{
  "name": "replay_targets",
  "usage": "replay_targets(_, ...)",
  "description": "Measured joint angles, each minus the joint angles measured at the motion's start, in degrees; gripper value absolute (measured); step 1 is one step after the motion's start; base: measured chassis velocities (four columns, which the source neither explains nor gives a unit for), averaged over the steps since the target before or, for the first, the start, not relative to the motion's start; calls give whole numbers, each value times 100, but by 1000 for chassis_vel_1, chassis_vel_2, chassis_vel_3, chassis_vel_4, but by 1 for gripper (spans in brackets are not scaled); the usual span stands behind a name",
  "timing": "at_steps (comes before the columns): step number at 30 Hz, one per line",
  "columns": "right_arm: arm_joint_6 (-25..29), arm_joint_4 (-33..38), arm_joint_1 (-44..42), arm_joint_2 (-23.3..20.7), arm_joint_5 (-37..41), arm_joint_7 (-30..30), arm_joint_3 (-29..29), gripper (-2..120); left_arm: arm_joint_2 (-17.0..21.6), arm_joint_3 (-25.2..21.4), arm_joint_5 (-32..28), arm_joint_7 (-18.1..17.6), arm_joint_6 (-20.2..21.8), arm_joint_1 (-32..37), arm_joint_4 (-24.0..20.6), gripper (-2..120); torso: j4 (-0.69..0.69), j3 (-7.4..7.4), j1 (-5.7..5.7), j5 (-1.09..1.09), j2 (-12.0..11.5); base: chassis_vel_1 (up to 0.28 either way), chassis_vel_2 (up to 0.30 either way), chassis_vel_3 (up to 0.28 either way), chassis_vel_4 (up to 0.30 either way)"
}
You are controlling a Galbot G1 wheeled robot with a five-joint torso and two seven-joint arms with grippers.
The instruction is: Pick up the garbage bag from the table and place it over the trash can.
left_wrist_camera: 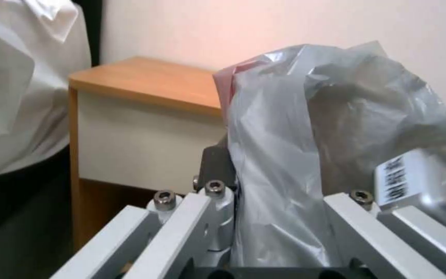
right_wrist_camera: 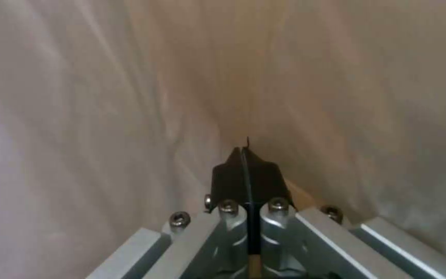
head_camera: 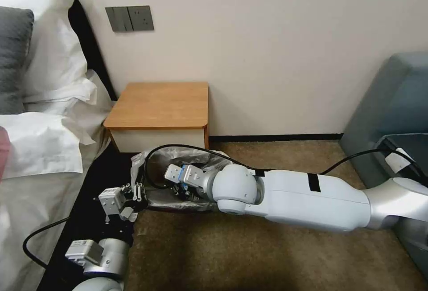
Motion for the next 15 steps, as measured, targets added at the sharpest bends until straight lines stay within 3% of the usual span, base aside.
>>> replay_targets(9,6,-417,28,86,-250,-70,-186,0,-30,4,110,36,-43,71,-141,8,0,0,0,0,0,0,0,0,0)
replay_targets(15,8,-242,17,2,-175,17,-133,0,-47,1,106,38,-45,65,-124,8,0,0,0,1,0,0,0,0,0)
